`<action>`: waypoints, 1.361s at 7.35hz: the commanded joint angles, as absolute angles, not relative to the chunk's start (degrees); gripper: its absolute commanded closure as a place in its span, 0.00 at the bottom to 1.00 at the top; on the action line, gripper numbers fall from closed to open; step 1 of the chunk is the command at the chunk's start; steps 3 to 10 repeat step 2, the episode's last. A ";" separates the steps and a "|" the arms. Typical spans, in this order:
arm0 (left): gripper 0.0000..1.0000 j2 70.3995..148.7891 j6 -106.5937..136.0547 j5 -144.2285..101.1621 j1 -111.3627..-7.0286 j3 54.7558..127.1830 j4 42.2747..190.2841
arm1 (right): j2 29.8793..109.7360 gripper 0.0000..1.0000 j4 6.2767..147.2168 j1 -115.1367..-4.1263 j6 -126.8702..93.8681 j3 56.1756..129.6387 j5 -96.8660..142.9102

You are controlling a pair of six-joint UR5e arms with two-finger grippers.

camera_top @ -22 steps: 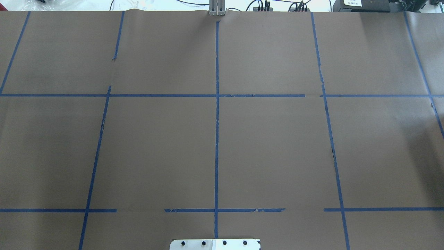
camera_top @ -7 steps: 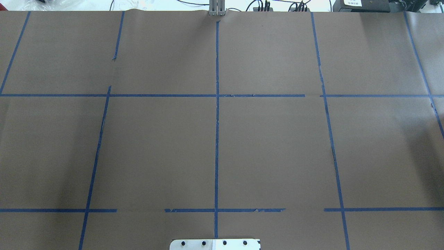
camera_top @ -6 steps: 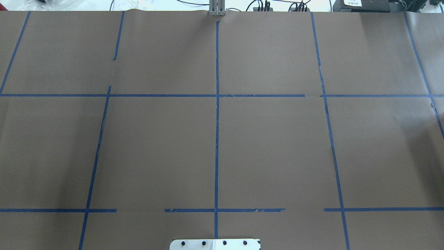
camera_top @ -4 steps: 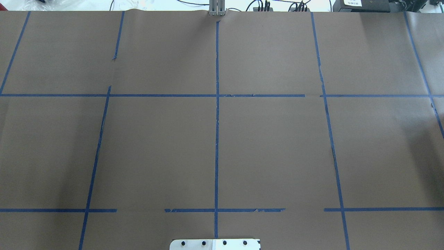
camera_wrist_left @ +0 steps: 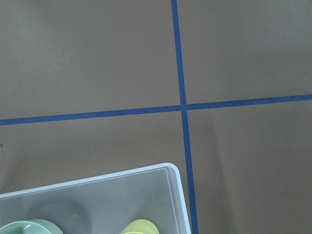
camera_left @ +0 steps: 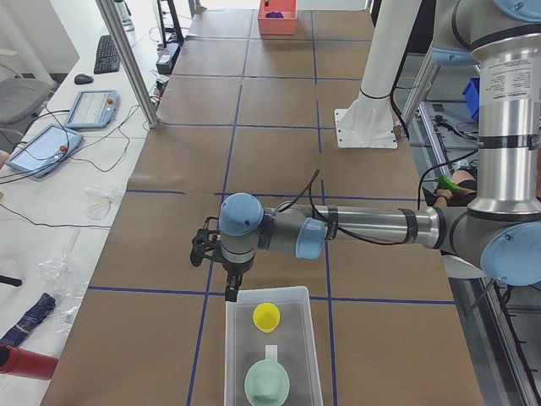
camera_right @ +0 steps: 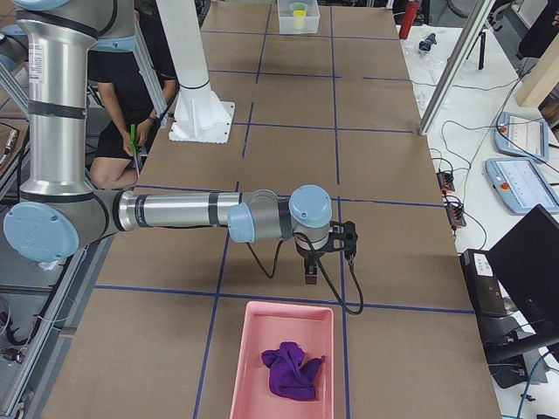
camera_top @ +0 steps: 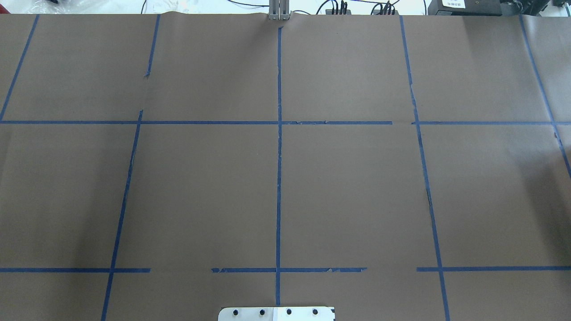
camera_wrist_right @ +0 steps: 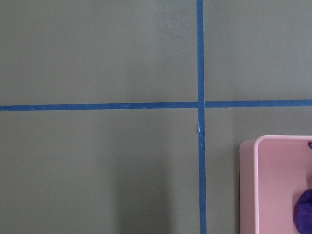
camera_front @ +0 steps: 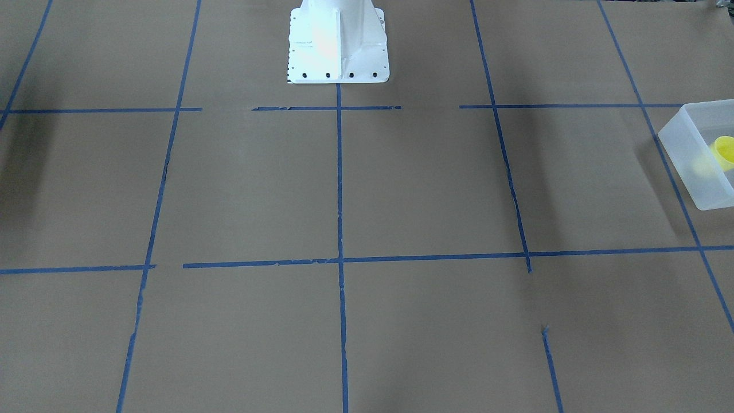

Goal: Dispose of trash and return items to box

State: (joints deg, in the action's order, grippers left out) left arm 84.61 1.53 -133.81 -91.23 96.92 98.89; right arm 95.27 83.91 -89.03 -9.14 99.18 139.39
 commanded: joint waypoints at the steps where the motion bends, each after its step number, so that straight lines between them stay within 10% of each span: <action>1: 0.00 84.55 1.49 -133.77 -91.23 96.94 98.96 | 95.27 0.00 83.94 -89.03 -9.14 99.14 139.31; 10: 0.00 84.64 1.49 -133.77 -91.23 96.94 98.96 | 95.27 0.00 83.94 -89.03 -9.14 99.14 139.31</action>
